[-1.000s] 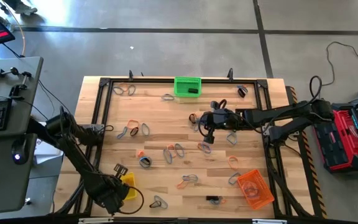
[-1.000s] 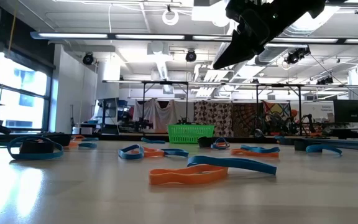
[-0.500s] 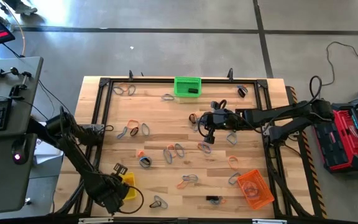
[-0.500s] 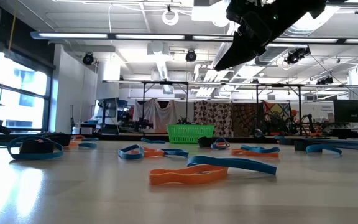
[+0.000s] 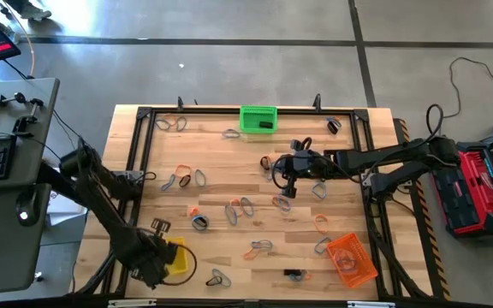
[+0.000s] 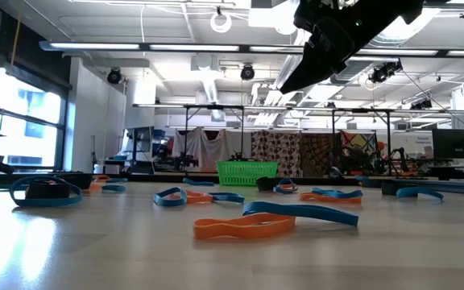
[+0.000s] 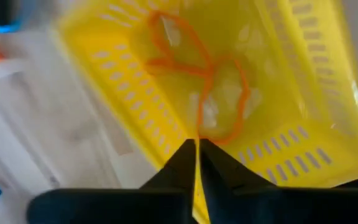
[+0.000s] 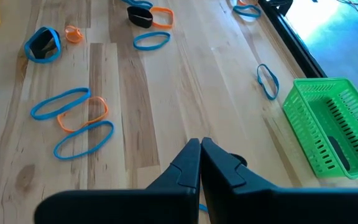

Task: Sort rubber bands into baskets
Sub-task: Put the blue rubber band into the orange bin

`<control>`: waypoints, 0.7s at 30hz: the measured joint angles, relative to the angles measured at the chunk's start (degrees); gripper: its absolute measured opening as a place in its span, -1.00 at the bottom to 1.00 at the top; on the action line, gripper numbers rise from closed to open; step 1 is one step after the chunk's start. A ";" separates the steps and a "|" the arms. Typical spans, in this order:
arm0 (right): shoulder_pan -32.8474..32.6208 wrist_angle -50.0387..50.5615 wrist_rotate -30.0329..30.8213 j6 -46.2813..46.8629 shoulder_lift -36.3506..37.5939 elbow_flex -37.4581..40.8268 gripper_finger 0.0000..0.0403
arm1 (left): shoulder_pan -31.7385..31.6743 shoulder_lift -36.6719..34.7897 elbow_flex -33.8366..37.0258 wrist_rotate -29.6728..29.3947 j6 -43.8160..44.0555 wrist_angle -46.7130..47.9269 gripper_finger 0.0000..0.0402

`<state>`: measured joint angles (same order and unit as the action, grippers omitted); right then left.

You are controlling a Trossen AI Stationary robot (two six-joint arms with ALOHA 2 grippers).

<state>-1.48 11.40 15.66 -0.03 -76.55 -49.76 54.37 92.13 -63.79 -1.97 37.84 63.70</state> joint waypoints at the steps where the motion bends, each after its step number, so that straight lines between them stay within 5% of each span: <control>1: -0.02 0.00 0.00 0.00 0.00 0.00 -1.00 | -0.34 -1.35 0.00 -1.33 1.40 -0.02 -0.97; 11: -0.06 0.00 0.02 0.00 0.00 0.00 -1.00 | -6.54 -14.09 4.57 -12.33 6.59 -0.98 -1.00; 21: -0.06 0.02 0.04 0.09 0.00 0.00 -1.00 | -21.20 -19.00 10.94 -11.82 -7.49 -12.41 -1.00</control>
<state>-1.54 11.42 15.70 0.06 -76.55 -49.76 33.16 73.12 -52.85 -13.79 30.35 51.29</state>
